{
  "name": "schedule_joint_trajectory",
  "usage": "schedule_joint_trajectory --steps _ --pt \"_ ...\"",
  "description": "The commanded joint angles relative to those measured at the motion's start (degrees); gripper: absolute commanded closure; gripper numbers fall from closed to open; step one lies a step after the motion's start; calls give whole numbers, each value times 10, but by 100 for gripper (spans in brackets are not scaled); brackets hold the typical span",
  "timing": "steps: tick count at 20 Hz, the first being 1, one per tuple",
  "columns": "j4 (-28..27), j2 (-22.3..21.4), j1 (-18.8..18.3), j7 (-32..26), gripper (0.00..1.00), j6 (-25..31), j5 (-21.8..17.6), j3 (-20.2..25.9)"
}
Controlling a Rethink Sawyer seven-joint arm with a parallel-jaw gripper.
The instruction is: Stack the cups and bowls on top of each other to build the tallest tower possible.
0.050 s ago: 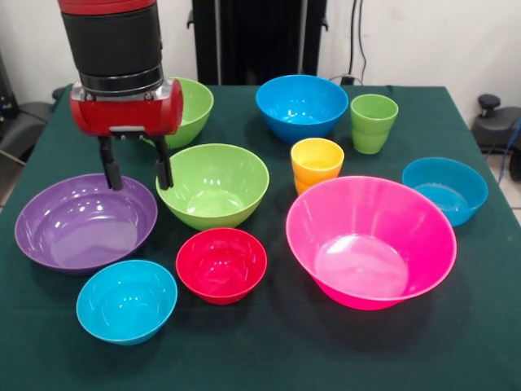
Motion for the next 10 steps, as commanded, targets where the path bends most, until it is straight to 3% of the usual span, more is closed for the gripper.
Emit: schedule_joint_trajectory --steps 1,10 --pt "-36 47 12 -126 0 20 -43 -15" --pt "-12 65 9 -83 0 -31 -60 -32"
